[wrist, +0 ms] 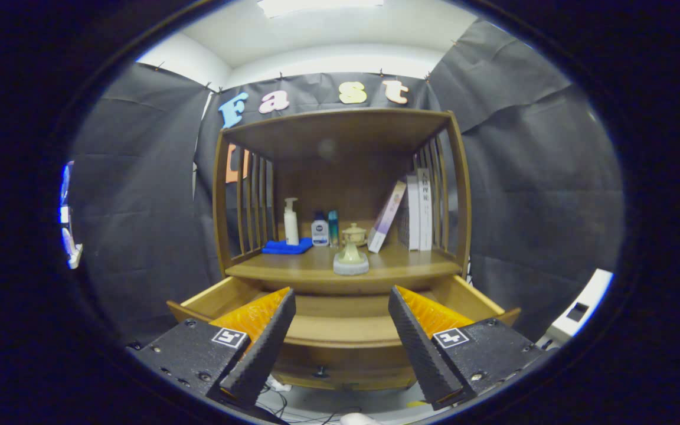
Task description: Pull open the drawer, take out the items inside it, and place them on the countertop above the cabinet.
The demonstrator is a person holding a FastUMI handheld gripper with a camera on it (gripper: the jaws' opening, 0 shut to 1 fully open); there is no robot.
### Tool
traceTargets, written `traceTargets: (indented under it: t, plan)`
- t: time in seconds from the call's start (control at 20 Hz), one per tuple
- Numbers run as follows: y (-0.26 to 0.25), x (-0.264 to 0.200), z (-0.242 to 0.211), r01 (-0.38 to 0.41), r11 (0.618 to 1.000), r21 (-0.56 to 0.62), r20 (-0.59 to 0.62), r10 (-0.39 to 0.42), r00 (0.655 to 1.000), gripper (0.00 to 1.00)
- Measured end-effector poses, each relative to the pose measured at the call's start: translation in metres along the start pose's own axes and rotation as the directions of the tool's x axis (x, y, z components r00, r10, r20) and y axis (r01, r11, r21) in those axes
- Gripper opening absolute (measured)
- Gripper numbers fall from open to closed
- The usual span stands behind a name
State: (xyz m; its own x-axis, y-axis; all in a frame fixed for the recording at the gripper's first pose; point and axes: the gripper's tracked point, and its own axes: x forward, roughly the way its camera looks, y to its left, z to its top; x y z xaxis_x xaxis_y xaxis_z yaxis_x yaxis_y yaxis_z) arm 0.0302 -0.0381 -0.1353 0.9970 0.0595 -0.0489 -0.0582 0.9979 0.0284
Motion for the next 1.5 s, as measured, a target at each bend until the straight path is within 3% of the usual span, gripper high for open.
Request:
traceTargets:
  t: [0.35,0.6,1.5]
  plan:
    - [-0.011,-0.002,-0.086,0.072,0.996,-0.044,-0.108,-0.077,0.991,0.99]
    - [0.002,0.011,-0.126,0.065,0.996,-0.053,-0.195,-0.074,0.978,1.0]
    - [0.007,0.032,-0.134,0.118,0.991,-0.061,-0.191,-0.128,0.973,0.99]
